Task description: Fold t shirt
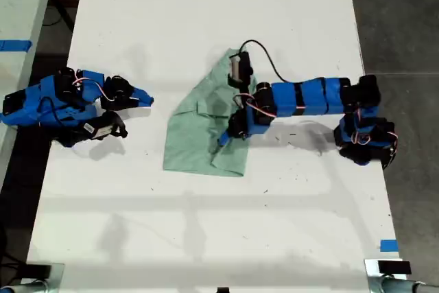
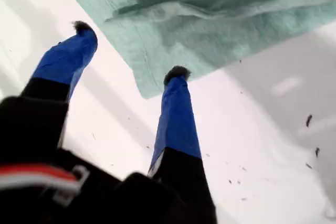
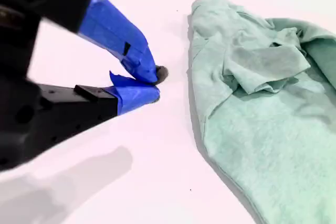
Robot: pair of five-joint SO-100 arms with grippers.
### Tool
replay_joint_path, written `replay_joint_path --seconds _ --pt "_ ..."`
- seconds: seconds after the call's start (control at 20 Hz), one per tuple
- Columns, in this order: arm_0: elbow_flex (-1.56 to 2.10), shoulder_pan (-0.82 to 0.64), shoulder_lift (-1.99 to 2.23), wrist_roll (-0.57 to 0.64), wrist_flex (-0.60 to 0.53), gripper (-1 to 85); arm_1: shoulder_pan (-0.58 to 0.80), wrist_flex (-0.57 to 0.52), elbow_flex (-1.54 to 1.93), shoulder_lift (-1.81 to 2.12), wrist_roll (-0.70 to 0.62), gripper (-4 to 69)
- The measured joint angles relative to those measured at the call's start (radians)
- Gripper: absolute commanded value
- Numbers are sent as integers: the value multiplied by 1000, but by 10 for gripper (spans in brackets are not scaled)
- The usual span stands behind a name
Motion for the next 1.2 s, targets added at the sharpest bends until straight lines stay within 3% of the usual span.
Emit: replay_joint_path --seconds 0.25,0.45,0.65,0.85,1.2 --pt "0 0 0 0 0 -2 28 -61 588 522 104 124" --pt "0 0 0 0 0 1 43 -238 1244 1034 219 108" --pt "0 0 0 0 0 32 84 -307 1740 1420 229 103" --pt "0 2 0 0 0 18 107 -207 1931 2008 38 93" --pt "0 2 0 -2 3 79 120 -193 1937 2109 -8 49"
